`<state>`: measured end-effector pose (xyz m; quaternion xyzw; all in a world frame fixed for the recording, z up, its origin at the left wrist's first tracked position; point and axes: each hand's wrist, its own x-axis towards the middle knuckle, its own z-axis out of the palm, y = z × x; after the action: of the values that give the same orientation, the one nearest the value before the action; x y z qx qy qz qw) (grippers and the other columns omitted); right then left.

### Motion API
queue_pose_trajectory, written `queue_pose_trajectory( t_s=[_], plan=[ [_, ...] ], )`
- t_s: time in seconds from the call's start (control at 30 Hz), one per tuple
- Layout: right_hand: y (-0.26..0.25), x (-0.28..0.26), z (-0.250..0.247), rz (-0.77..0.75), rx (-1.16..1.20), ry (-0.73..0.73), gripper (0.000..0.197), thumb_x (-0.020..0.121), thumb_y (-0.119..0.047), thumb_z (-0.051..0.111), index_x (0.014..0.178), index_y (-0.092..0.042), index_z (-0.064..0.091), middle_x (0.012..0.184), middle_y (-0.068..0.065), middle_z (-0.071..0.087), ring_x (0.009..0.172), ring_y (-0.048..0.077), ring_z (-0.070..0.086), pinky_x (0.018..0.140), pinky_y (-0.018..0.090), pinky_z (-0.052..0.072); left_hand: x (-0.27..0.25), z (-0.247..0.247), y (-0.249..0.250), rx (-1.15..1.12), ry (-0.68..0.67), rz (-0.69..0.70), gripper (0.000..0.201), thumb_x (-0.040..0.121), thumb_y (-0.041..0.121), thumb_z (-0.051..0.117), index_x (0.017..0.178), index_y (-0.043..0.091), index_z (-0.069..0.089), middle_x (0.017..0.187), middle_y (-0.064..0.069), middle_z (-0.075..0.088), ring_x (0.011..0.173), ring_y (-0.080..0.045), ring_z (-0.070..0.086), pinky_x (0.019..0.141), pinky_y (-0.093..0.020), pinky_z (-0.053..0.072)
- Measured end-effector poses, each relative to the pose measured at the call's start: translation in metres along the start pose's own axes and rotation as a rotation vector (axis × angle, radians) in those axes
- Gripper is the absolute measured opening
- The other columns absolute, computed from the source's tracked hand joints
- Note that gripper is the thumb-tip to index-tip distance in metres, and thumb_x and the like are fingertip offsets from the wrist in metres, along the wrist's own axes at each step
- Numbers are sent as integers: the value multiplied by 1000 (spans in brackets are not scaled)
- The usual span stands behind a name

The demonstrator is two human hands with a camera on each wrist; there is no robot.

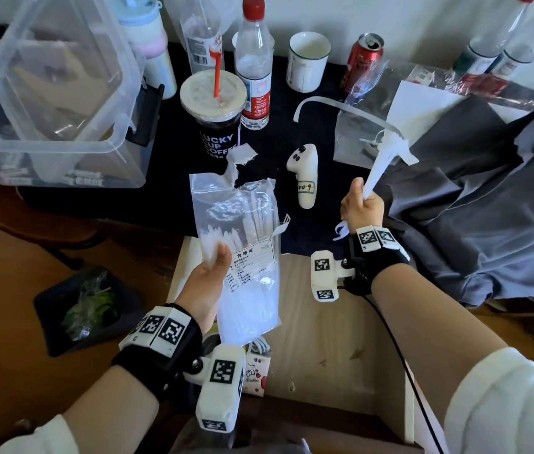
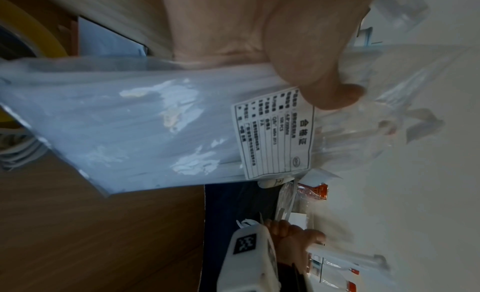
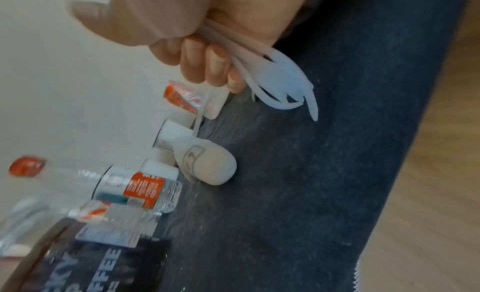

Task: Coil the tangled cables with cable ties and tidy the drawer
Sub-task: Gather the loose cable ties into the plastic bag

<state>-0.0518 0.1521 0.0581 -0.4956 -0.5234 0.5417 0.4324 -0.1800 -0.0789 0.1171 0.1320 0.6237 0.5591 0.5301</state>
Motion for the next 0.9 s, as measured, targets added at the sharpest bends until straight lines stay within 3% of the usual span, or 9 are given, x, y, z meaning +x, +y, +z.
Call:
queue_pose_trajectory(
  t_s=[0.1, 0.2, 0.23, 0.3, 0.4, 0.5, 0.67, 0.8, 0.9],
  plan=[
    [-1, -1, 0, -35, -10, 11, 50, 100, -25, 37, 52, -17, 26, 32, -12, 32, 31, 2, 28, 38, 19, 26, -2, 0, 1, 3, 0, -10, 45, 52, 82, 57, 79, 50, 71, 90, 21, 72, 91, 1, 66, 103, -45, 40],
    [0, -1, -4, -54, -55, 48, 51, 100, -28, 39, 51, -15, 30, 31, -11, 36, 30, 3, 34, 39, 20, 31, -6, 1, 2, 10, -6, -24, 42, 45, 85, 59, 73, 55, 70, 86, 22, 72, 86, 2, 68, 97, -41, 44],
    [2, -2, -6, -45, -70, 45, 50, 99, -29, 40, 52, -15, 31, 31, -11, 36, 30, 2, 34, 37, 19, 31, -7, 1, 1, 4, -2, -34, 48, 44, 85, 59, 75, 49, 72, 84, 22, 72, 82, 4, 68, 94, -39, 46],
    [2, -1, -7, -66, -17, 29, 49, 97, -34, 40, 53, -16, 27, 32, -14, 32, 31, 0, 28, 36, 17, 25, -7, 2, -1, -10, 29, -55, 49, 62, 72, 52, 80, 31, 71, 81, 18, 73, 78, 2, 68, 97, -42, 45],
    [2, -1, -7, -117, -28, 36, 45, 86, -44, 41, 52, -19, 25, 34, -15, 30, 36, 1, 24, 41, 23, 20, -8, 0, -3, 8, 54, -74, 37, 73, 56, 42, 86, 28, 64, 82, 15, 74, 86, -3, 66, 100, -41, 43],
    [12, -4, -8, -78, -109, -9, 46, 87, -43, 42, 51, -20, 26, 35, -15, 30, 37, 1, 24, 44, 26, 20, -8, -2, -8, -7, 69, -94, 40, 74, 56, 44, 89, 25, 66, 87, 11, 74, 93, -8, 66, 102, -43, 43],
    [8, -5, -1, -63, -28, -11, 48, 100, -23, 39, 54, -19, 25, 34, -15, 31, 33, 0, 24, 38, 17, 20, -6, -4, -9, 31, 89, -98, 46, 76, 57, 41, 91, 21, 65, 84, 13, 74, 95, -9, 65, 100, -40, 43],
    [13, -7, -5, -64, -87, -21, 48, 99, -25, 40, 53, -15, 32, 34, -11, 37, 31, 2, 35, 39, 19, 32, -6, -5, -10, 39, 66, -102, 53, 72, 61, 43, 97, 21, 66, 97, 7, 74, 102, -13, 65, 99, -40, 44],
    [11, -7, -7, -38, -80, -27, 48, 99, -30, 41, 55, -18, 26, 36, -13, 29, 34, 3, 25, 38, 21, 21, -6, -6, -9, 46, 72, -91, 53, 72, 61, 42, 95, 20, 67, 90, 9, 74, 95, -10, 67, 91, -35, 47]
  ],
)
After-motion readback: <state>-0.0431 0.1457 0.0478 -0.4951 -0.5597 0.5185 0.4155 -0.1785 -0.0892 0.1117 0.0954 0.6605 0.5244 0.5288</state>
